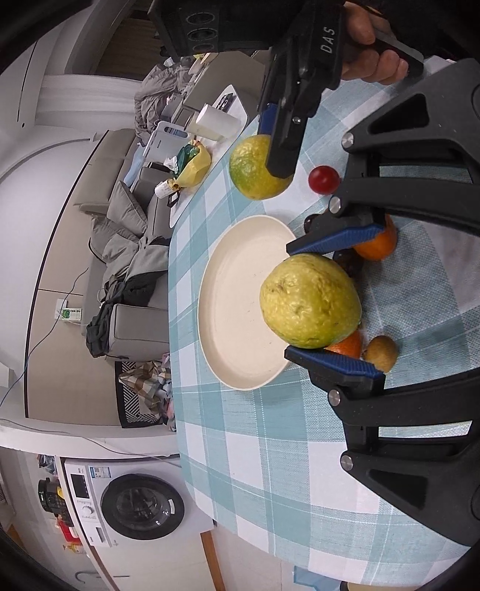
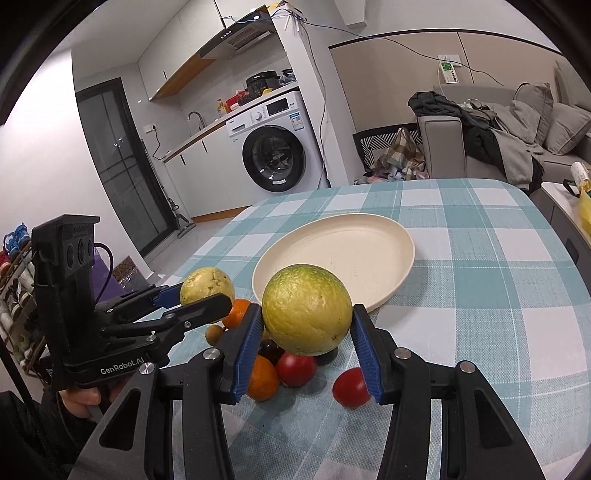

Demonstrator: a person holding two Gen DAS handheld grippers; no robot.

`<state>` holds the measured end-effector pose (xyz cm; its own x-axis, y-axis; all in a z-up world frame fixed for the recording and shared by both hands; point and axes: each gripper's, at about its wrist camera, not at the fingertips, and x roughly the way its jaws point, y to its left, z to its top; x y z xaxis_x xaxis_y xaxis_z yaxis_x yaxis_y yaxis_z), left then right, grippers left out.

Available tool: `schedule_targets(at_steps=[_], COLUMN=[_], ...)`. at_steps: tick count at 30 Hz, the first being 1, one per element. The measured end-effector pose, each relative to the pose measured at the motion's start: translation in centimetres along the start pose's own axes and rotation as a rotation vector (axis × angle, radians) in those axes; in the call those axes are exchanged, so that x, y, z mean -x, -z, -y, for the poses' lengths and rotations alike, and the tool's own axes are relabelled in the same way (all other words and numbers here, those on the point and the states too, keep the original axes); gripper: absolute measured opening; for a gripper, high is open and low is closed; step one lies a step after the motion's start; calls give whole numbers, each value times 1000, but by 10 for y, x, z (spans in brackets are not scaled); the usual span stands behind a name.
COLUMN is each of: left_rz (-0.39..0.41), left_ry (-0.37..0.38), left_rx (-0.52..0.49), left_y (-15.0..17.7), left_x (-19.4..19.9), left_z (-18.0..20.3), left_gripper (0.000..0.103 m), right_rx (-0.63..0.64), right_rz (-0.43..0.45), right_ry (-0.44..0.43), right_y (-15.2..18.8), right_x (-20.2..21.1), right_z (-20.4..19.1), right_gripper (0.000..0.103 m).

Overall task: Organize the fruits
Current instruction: 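Lift both citrus and carry them over the cream plate with both tools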

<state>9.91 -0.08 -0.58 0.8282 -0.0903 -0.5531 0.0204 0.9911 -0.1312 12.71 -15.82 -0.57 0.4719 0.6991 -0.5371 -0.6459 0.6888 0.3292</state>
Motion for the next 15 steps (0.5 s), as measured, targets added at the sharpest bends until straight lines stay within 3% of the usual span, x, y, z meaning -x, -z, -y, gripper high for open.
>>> schedule_targets(at_steps=[15], left_rz=[-12], left_ry=[-27], left_rx=[34], left_y=[-13], left_x=[-29], left_z=[-16], left_gripper=[46], right_rx=[-39], right_rz=[-29], right_ry=[-4], right_y=[-14], right_x=[-26], right_z=[6], right_gripper=[49])
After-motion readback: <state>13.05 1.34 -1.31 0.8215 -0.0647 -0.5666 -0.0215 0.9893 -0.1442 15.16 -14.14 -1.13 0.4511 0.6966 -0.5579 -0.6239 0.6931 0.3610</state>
